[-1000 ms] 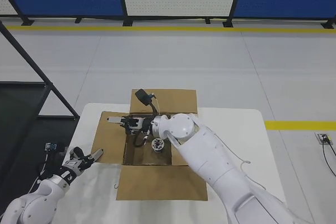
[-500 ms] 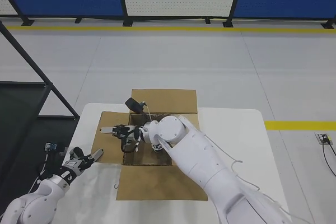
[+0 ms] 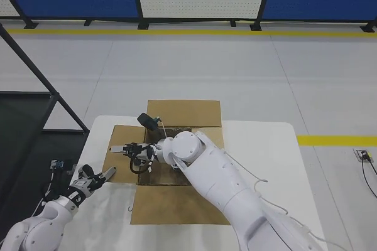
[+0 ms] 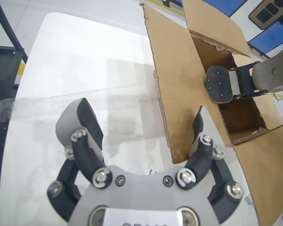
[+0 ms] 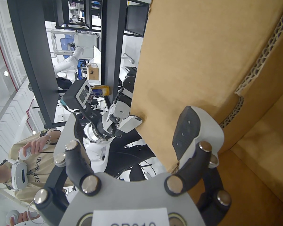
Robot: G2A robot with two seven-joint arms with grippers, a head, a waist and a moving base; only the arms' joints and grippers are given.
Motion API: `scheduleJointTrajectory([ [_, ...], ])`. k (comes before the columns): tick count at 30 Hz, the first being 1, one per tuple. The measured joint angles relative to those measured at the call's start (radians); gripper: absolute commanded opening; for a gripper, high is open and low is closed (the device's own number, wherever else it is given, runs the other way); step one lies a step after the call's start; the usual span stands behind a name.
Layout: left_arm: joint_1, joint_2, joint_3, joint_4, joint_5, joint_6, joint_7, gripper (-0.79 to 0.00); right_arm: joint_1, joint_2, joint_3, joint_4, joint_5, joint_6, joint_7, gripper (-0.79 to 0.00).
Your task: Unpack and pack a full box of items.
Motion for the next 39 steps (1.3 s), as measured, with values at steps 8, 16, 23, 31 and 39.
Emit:
scheduleJointTrajectory([
  [8,0.0,0.0,0.0,0.0,0.0,0.0,0.0,0.0,0.014,-0.013,0.001,0.025,-0.017,0.02,0.003,0.0],
  [16,0.0,0.0,0.0,0.0,0.0,0.0,0.0,0.0,0.017,-0.018,0.015,0.032,-0.02,-0.017,-0.017,0.0],
  [23,0.01,0.0,-0.002,-0.018,0.002,-0.008,0.02,0.0,0.023,-0.003,0.048,0.027,-0.001,-0.137,-0.019,0.0],
  [31,0.044,0.0,-0.03,-0.094,-0.018,-0.017,0.062,0.0,0.01,0.044,0.109,0.024,0.031,-0.307,0.003,0.0],
  [39,0.077,-0.001,-0.076,-0.205,-0.062,-0.013,0.112,0.0,-0.021,0.098,0.16,-0.019,0.028,-0.368,-0.005,0.0],
])
